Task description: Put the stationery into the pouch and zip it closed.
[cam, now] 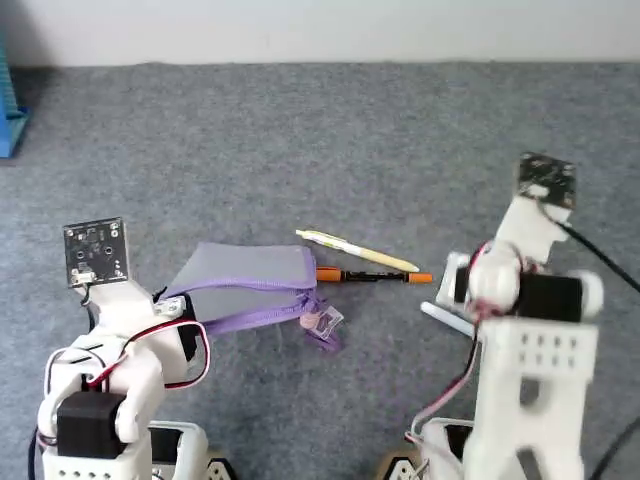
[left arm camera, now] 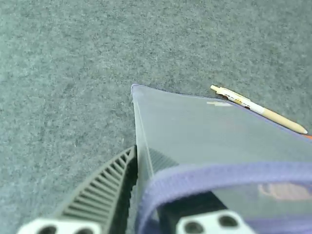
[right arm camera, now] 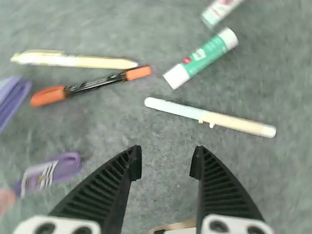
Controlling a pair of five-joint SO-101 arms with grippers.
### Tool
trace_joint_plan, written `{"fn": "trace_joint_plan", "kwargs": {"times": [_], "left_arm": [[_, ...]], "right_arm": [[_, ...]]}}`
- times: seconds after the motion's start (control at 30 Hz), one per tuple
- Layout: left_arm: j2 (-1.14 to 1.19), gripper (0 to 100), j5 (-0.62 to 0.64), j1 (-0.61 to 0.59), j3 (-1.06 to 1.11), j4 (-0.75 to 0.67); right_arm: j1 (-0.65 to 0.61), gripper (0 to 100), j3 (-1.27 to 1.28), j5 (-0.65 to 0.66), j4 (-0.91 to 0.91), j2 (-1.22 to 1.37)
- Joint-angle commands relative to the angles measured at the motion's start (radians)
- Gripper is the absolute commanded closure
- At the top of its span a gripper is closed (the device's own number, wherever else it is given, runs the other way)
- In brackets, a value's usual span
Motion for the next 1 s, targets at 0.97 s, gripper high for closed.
{"fn": "trace_joint_plan", "kwargs": {"times": [0.97], "left_arm": [[0.446, 99, 0.094, -0.008, -0.300, 0.006]], "right_arm": [[0.188, 83.4, -0.075, -0.219, -0.702, 0.820]]}}
